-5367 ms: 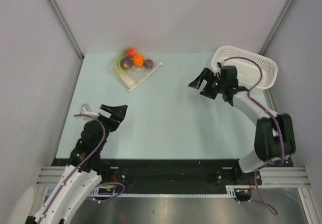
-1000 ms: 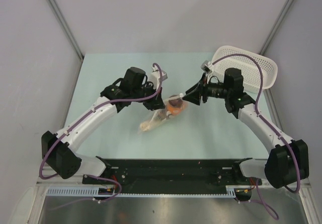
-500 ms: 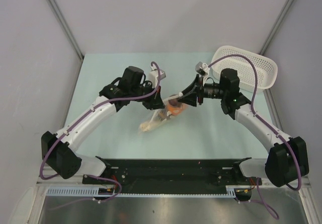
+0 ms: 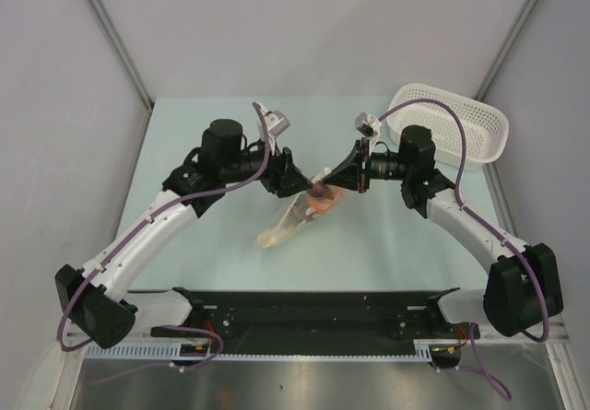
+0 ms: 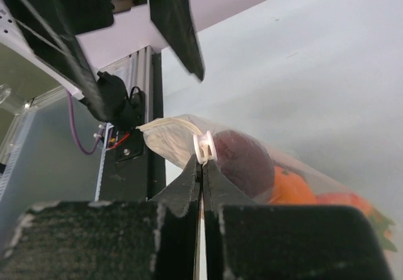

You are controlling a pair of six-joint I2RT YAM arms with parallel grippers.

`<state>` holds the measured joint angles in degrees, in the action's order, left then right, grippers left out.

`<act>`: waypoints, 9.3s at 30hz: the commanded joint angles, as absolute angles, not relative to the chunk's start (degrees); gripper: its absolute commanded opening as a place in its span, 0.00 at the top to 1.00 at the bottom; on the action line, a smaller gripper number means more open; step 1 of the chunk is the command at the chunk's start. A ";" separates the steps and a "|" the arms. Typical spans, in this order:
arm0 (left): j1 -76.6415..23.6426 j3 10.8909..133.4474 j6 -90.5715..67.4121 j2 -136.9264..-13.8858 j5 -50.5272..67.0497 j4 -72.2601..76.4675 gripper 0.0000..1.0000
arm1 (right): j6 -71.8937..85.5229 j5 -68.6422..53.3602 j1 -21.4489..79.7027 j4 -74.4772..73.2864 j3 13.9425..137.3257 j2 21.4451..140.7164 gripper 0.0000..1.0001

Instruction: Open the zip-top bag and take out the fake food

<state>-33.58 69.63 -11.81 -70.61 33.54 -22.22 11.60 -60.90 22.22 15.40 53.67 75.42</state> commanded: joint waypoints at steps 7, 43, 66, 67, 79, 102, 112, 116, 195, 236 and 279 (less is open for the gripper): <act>-35.51 75.85 -12.93 -77.60 40.94 -9.49 0.34 | 21.79 -67.23 22.94 26.10 53.79 77.25 1.00; -34.28 73.04 -10.11 -80.42 47.55 -11.87 0.66 | 22.50 -69.78 21.62 25.75 53.70 77.61 1.00; -34.28 72.07 -10.81 -83.94 49.31 -12.13 0.57 | 24.96 -70.05 21.80 28.65 53.79 77.34 1.00; -34.36 71.37 -10.98 -83.33 49.22 -11.26 0.55 | 25.05 -70.05 21.80 28.65 53.79 77.17 1.00; -33.31 69.26 -16.78 -80.60 42.81 -7.13 0.31 | 25.14 -70.49 22.32 28.30 53.70 76.47 1.00; -32.61 65.13 -21.97 -78.49 52.56 2.72 0.90 | 22.76 -70.93 22.59 25.14 53.70 75.50 1.00; -31.55 64.16 -13.46 -76.46 50.80 -5.79 1.00 | 20.74 -67.42 21.89 23.47 53.70 74.36 1.00; -31.55 62.93 -11.51 -76.20 50.89 -9.13 1.00 | 22.49 -64.35 21.80 25.75 53.70 73.74 1.00; -29.44 60.56 -19.51 -70.13 45.97 -20.22 0.60 | 42.98 -69.08 16.70 54.40 52.03 85.69 1.00; -32.17 64.59 -19.50 -69.52 37.44 -24.61 1.00 | 45.18 -58.37 18.11 33.20 52.73 83.50 0.73; -34.10 70.31 -31.91 -71.91 17.95 -23.20 1.00 | 31.20 -27.51 28.03 -31.73 70.40 79.98 0.67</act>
<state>-34.11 66.78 -33.95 -77.34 27.53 -18.85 33.01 -28.58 27.20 -30.48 67.68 80.09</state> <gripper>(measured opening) 0.005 0.394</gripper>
